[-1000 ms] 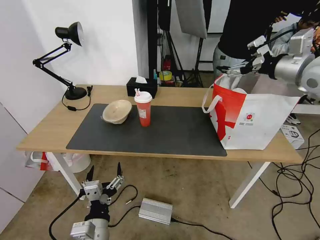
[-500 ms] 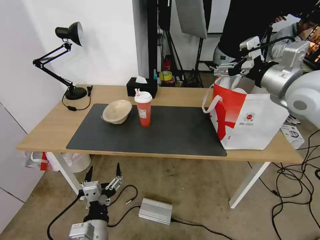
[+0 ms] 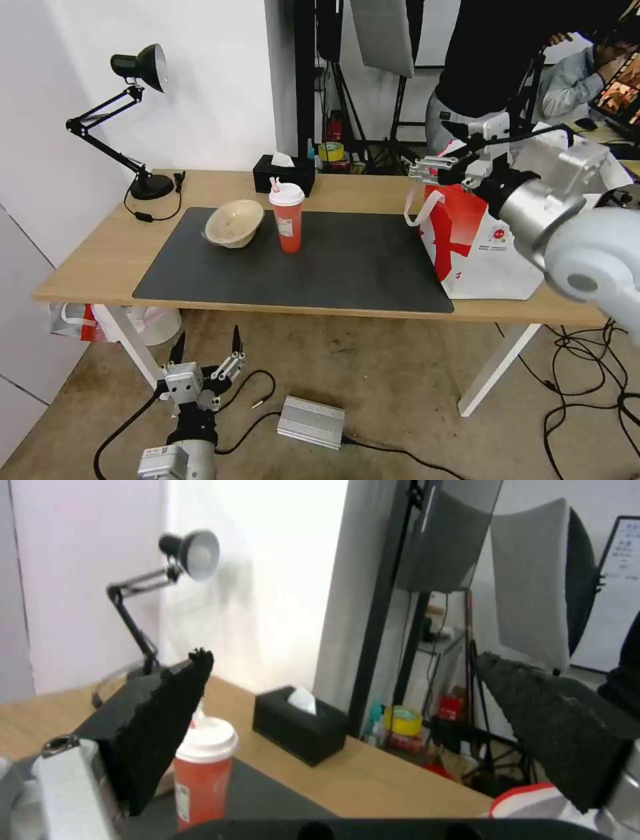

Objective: Pick up the trash from the table and place it into the takeout bag.

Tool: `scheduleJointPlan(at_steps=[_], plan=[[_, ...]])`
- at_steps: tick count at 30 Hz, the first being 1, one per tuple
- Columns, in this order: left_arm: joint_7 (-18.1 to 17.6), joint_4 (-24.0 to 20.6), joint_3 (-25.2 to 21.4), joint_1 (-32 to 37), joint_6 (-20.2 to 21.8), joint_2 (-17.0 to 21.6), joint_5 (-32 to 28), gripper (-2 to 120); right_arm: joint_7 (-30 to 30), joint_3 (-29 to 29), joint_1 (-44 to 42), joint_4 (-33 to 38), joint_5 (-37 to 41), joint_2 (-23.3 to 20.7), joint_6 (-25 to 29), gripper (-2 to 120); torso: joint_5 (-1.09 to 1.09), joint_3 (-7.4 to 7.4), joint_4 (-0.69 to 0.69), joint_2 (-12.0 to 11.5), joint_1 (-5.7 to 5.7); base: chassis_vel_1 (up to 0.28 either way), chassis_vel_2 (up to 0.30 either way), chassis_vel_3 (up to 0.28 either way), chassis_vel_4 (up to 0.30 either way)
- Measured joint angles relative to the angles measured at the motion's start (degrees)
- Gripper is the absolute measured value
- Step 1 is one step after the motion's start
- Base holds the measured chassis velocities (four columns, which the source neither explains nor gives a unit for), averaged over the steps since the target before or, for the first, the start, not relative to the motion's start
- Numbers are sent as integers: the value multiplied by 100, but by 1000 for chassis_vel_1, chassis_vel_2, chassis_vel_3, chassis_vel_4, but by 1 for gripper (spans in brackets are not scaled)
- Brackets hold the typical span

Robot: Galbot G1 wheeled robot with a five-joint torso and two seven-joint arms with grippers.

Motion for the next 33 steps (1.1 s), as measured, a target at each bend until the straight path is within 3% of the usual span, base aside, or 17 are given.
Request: scheduleJointPlan(at_steps=[13, 23, 33], plan=[[-4, 16, 1, 19, -42, -2, 43, 100, -28, 1366, -2374, 715, -202, 100, 884, 100, 0, 0, 0, 0, 0, 0, 0, 0, 0], [-81, 16, -50, 13, -77, -3, 35, 100, -115, 1597, -3144, 961, -341, 301, 1277, 100, 0, 0, 1, 0, 0, 0, 0, 0, 0], [-124, 16, -88, -33, -78, 2, -14, 100, -319, 1659, -4470, 1168, -1015, 953, 1873, 100, 0, 0, 1, -1, 0, 0, 0, 0, 0]])
